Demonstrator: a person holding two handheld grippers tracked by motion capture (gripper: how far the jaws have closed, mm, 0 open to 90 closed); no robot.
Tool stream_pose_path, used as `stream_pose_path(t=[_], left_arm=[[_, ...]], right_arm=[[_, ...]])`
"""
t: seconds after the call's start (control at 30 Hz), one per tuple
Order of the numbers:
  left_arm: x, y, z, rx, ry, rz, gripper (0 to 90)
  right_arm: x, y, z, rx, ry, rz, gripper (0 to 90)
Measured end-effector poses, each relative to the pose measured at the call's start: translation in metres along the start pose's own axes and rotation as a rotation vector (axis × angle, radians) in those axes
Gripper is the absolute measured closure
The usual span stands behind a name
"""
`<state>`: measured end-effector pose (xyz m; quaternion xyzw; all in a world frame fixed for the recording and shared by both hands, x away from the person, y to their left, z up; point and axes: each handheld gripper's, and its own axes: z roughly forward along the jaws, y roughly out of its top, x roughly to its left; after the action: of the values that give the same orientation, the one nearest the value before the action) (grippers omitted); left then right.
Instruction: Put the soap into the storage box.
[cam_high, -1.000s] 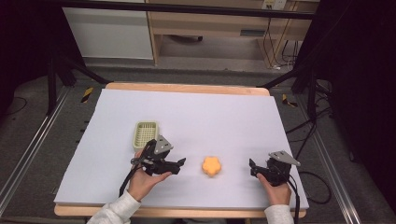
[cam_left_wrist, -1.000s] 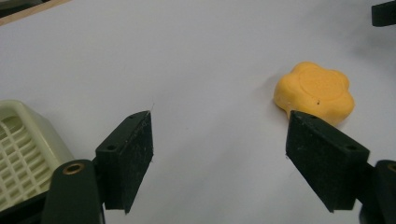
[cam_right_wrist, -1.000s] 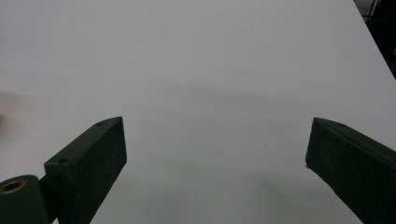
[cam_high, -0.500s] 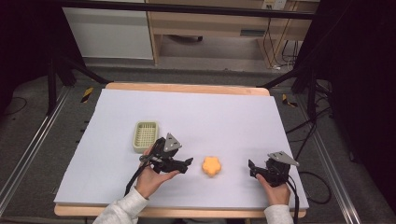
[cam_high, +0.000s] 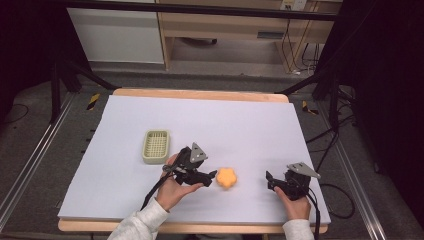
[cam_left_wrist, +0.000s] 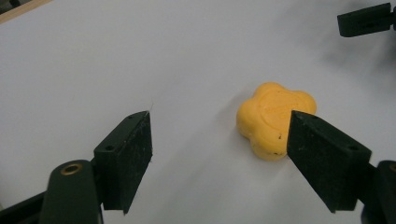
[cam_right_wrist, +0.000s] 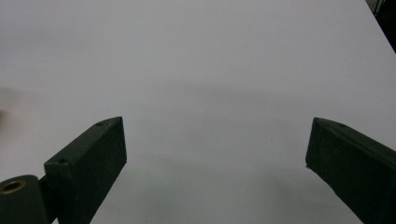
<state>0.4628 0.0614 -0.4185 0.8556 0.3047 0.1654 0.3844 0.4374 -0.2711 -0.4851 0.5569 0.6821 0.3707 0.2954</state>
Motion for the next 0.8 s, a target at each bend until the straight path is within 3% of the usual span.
stream_pose_path(t=[0.8], left_arm=[[-0.022, 0.012, 0.025, 0.064, -0.054, 0.041, 21.4]], right_arm=[[0.001, 0.0, 0.0, 0.003, 0.002, -0.001, 5.6]])
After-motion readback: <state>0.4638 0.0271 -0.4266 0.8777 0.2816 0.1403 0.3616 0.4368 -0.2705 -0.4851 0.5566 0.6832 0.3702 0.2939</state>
